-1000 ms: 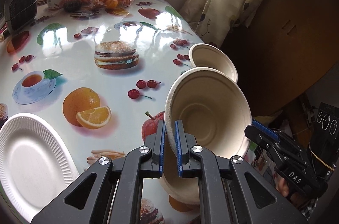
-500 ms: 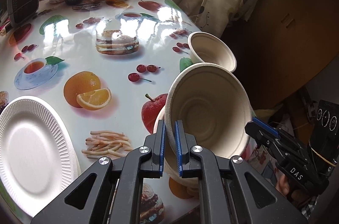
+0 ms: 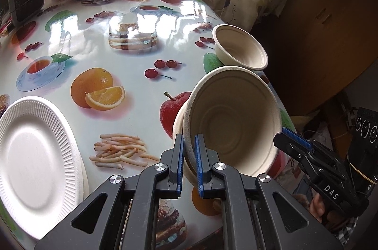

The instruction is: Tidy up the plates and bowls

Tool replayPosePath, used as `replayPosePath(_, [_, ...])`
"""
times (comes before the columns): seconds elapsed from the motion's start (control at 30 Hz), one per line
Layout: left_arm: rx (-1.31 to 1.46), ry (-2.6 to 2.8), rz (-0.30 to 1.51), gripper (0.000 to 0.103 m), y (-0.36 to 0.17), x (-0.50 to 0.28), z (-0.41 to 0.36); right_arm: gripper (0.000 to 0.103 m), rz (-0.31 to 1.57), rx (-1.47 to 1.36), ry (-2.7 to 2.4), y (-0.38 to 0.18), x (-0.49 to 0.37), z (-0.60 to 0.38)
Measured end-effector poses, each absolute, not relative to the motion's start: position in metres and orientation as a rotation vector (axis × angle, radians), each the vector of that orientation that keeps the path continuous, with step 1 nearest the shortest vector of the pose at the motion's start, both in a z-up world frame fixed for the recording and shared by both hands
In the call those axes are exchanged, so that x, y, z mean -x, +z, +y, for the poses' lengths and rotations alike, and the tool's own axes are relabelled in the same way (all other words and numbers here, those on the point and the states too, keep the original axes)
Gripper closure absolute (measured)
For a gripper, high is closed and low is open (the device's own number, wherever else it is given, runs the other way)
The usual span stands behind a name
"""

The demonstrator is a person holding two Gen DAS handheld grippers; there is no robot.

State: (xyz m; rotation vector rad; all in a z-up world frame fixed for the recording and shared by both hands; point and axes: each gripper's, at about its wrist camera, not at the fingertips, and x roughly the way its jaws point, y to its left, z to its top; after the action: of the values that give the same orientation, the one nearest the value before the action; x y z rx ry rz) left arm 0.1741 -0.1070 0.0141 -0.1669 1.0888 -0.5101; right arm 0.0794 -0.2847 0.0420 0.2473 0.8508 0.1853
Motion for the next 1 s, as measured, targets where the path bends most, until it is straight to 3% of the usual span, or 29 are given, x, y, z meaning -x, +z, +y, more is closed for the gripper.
replayPosePath(1.0, [0.134, -0.495, 1.083, 0.093, 0.015, -0.1678, -0.1093, 0.082, 0.861, -0.244, 0.175, 0.0346, -0.0775, -0.2824])
